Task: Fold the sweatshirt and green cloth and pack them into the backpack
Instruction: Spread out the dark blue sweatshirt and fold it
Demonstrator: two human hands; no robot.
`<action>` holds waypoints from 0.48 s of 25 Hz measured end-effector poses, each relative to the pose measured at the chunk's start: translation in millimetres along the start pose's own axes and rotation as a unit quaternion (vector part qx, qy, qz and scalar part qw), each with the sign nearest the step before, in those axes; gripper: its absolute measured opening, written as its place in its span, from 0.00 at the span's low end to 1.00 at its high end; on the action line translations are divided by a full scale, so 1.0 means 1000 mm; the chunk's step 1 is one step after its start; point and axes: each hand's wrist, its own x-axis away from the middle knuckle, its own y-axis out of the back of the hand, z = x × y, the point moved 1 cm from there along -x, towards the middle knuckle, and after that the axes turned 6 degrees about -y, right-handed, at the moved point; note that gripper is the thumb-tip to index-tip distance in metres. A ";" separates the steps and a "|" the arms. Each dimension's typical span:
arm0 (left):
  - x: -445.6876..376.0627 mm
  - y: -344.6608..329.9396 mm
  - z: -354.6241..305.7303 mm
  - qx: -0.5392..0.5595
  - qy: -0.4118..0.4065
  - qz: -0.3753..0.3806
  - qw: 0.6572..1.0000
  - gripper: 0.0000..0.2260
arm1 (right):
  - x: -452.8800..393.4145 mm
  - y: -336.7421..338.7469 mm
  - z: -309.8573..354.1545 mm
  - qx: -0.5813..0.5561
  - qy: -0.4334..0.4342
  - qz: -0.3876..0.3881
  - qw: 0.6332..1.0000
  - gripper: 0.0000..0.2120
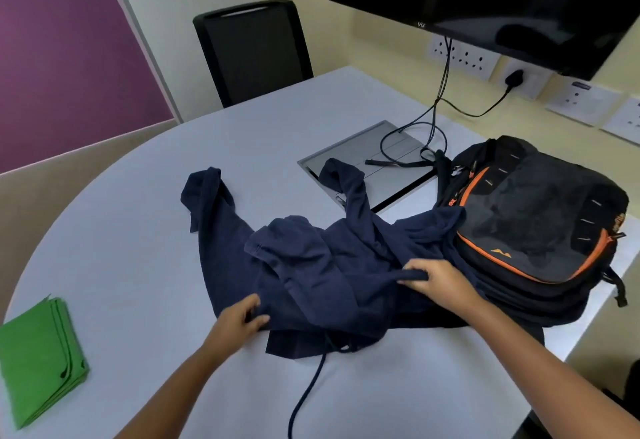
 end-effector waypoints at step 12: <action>0.015 0.196 -0.174 0.091 -0.180 -0.439 0.875 0.08 | -0.017 0.141 0.126 -0.174 0.168 -0.239 0.940 0.05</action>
